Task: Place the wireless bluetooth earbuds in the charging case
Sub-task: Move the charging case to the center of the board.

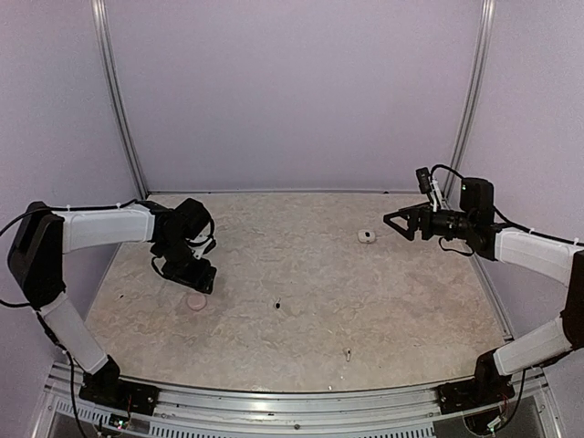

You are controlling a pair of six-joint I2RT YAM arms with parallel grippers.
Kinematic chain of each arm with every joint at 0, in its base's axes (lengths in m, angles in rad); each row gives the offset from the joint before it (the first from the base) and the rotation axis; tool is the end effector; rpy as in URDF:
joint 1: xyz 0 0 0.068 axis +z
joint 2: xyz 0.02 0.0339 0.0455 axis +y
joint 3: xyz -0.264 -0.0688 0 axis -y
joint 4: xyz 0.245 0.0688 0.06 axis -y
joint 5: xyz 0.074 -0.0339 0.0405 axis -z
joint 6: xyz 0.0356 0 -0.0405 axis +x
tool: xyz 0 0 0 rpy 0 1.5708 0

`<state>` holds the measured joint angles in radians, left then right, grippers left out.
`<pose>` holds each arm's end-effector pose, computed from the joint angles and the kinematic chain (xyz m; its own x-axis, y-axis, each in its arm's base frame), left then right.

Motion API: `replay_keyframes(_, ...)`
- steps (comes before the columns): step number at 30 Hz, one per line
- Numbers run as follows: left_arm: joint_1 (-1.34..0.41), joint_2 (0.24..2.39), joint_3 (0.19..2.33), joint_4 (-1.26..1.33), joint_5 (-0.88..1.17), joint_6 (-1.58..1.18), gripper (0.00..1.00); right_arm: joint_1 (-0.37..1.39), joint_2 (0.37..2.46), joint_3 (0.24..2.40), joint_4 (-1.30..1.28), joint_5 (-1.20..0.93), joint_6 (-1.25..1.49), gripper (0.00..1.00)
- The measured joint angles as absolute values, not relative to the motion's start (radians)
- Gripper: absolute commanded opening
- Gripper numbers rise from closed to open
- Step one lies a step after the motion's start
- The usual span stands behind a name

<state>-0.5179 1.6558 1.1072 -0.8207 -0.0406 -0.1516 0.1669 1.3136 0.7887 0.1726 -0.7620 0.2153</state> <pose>0.2654 -0.1496 0.1926 -0.9152 0.3478 -0.2038 0.3534 0.9354 0.0091 0.2805 0.0722 0.2635 -0.4946 0.0734 -0.8660 -0.6689 0.6040 0.4332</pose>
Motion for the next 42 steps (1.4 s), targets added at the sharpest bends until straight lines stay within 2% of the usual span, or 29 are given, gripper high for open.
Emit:
replay_keyframes(6, -0.521, 1.71, 1.113, -0.821, -0.061, -0.102, 0.63, 0.167, 1.313, 0.784, 0.196, -0.81, 0.221, 1.0)
replay_keyframes(16, -0.546, 1.743, 1.111, -0.818, -0.099, -0.071, 0.63, 0.167, 1.313, 0.754, 0.226, -0.854, 0.232, 1.0)
replay_keyframes(29, -0.542, 1.787, 1.101, -0.811, -0.114, -0.06, 0.54, 0.167, 1.314, 0.754, 0.237, -0.881, 0.231, 0.99)
replay_keyframes(35, -0.54, 1.787, 1.1, -0.809, -0.093, -0.06, 0.56, 0.167, 1.314, 0.754, 0.237, -0.887, 0.229, 1.0)
replay_keyframes(40, -0.554, 1.788, 1.098, -0.809, -0.074, -0.069, 0.42, 0.167, 1.312, 0.752, 0.238, -0.891, 0.229, 0.99)
replay_keyframes(42, -0.559, 1.788, 1.102, -0.809, -0.071, -0.079, 0.42, 0.167, 1.311, 0.748, 0.238, -0.891, 0.229, 1.0)
